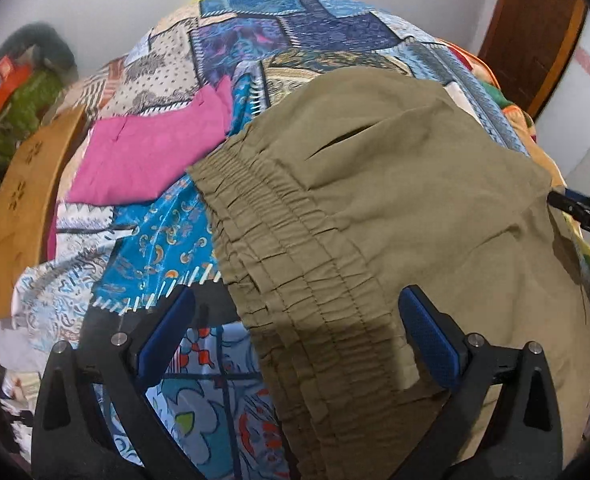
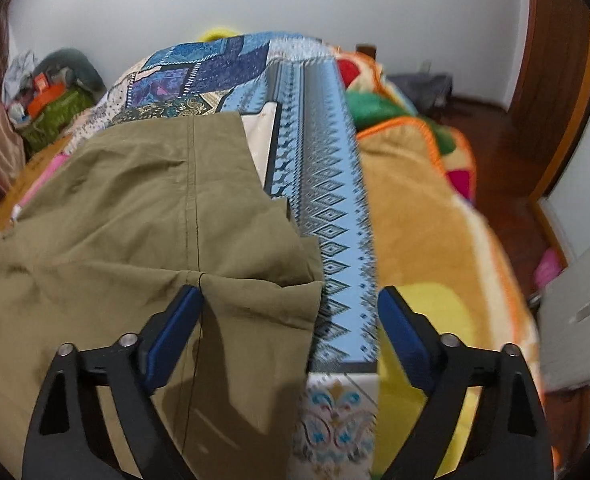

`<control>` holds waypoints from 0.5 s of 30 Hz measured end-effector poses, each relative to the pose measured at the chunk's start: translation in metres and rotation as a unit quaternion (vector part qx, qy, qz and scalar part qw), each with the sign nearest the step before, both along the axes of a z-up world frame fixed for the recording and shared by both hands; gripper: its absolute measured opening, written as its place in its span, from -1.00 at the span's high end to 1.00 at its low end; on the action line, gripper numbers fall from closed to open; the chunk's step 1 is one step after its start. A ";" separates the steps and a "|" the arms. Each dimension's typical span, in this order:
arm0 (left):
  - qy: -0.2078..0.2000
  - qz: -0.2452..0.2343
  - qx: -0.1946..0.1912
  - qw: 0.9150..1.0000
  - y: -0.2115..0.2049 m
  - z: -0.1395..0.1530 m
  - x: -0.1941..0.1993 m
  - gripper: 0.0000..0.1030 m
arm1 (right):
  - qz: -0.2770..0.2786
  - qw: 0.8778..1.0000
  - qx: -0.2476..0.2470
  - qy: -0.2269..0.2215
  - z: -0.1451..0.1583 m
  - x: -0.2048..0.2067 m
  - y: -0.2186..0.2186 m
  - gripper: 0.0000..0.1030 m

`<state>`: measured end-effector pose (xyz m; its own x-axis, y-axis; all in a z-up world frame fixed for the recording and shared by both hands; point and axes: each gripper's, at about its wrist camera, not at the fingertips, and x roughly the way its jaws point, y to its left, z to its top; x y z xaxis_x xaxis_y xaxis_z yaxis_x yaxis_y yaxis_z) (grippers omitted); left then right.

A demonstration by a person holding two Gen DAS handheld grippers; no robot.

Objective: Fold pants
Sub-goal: 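Move both grippers toward the khaki pants on the bed, then grasp the elastic waistband with the left gripper while the right gripper grasps a leg hem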

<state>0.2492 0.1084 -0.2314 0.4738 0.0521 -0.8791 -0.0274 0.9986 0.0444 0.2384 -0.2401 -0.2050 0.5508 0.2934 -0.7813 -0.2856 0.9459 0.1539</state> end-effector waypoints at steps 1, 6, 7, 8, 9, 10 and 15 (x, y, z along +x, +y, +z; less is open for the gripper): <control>-0.006 0.007 0.007 1.000 0.002 -0.002 0.001 -1.00 | 0.001 1.000 0.008 0.004 -0.002 0.003 -0.001 -0.58; -0.013 0.026 0.023 0.999 0.011 -0.006 0.002 -1.00 | 0.018 0.999 0.021 0.037 -0.017 0.011 0.011 0.37; -0.014 0.024 0.027 0.999 0.014 -0.006 0.001 -1.00 | 0.020 0.999 0.010 0.031 -0.018 0.012 0.016 0.49; -0.020 0.018 0.037 0.999 0.016 -0.006 0.000 -1.00 | 0.025 0.999 0.000 0.030 -0.018 0.011 0.020 0.56; -0.024 0.014 0.048 0.998 0.018 -0.005 -0.002 -1.00 | 0.029 0.999 -0.006 0.031 -0.019 0.012 0.024 0.70; -0.025 0.011 0.054 0.998 0.020 -0.005 -0.002 -1.00 | 0.031 0.999 -0.009 0.031 -0.019 0.012 0.026 0.78; -0.020 0.002 0.051 0.999 0.029 -0.004 0.002 -1.00 | 0.037 0.998 -0.016 0.044 -0.021 0.016 0.032 0.79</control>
<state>0.2510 0.1369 -0.2354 0.5087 0.1416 -0.8492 -0.0344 0.9889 0.1443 0.2546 -0.2080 -0.2262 0.4565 0.3051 -0.8358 -0.3417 0.9275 0.1519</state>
